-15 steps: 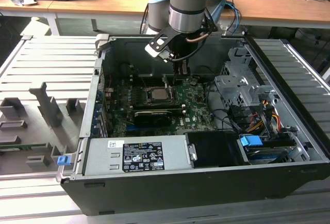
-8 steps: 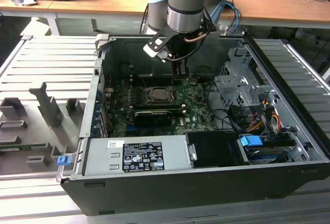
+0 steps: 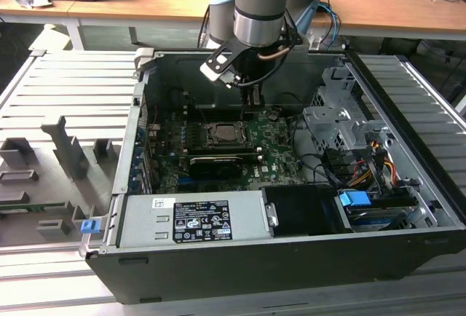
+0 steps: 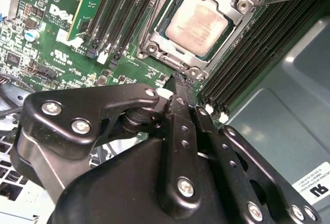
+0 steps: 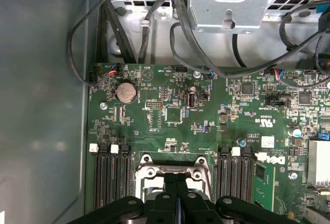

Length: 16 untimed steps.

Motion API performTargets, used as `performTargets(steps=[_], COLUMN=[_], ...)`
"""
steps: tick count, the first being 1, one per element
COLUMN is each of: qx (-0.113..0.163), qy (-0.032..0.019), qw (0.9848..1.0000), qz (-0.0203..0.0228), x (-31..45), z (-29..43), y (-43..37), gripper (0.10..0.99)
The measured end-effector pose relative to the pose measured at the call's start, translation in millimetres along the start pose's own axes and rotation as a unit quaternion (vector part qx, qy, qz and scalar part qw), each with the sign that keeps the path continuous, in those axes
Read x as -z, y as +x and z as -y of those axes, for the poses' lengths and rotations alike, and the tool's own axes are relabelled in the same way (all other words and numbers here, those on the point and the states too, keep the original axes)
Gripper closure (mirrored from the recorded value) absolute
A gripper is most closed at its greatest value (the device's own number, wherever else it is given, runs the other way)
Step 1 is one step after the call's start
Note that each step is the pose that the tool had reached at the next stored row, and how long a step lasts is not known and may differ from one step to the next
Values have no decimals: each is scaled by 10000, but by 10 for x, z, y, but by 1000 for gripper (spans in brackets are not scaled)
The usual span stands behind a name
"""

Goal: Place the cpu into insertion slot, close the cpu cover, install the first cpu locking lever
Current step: 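Place the cpu into insertion slot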

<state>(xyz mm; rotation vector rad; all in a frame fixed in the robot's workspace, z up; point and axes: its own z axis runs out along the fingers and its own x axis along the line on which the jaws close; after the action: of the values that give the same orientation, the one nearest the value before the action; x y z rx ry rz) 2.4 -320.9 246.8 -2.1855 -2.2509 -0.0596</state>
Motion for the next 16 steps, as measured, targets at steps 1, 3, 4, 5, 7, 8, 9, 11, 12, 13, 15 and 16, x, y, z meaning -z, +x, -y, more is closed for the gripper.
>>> performTargets(steps=[1,3,4,5,7,8,9,11,12,13,15,16], qx=[-1,-2,-1,-1,-1,-1,-1,-1,0,-1,-1,-1], qy=[0,1,1,0,0,0,0,0,0,0,0,0], qw=[10000,10000,10000,10000,10000,10000,10000,10000,10000,10000,10000,10000], qz=[-1,2,2,1,1,1,1,0,0,0,1,1], x=[-4,-9,-10,-12,-13,-15,-16,-18,-19,-19,-21,-22], z=[1,6,10,17,29,38,49,60,68,74,86,93], y=[0,-1,-1,0,0,0,1,1,1,1,2,2], gripper=[980,980,980,980,980,980,980,980,980,980,980,980])
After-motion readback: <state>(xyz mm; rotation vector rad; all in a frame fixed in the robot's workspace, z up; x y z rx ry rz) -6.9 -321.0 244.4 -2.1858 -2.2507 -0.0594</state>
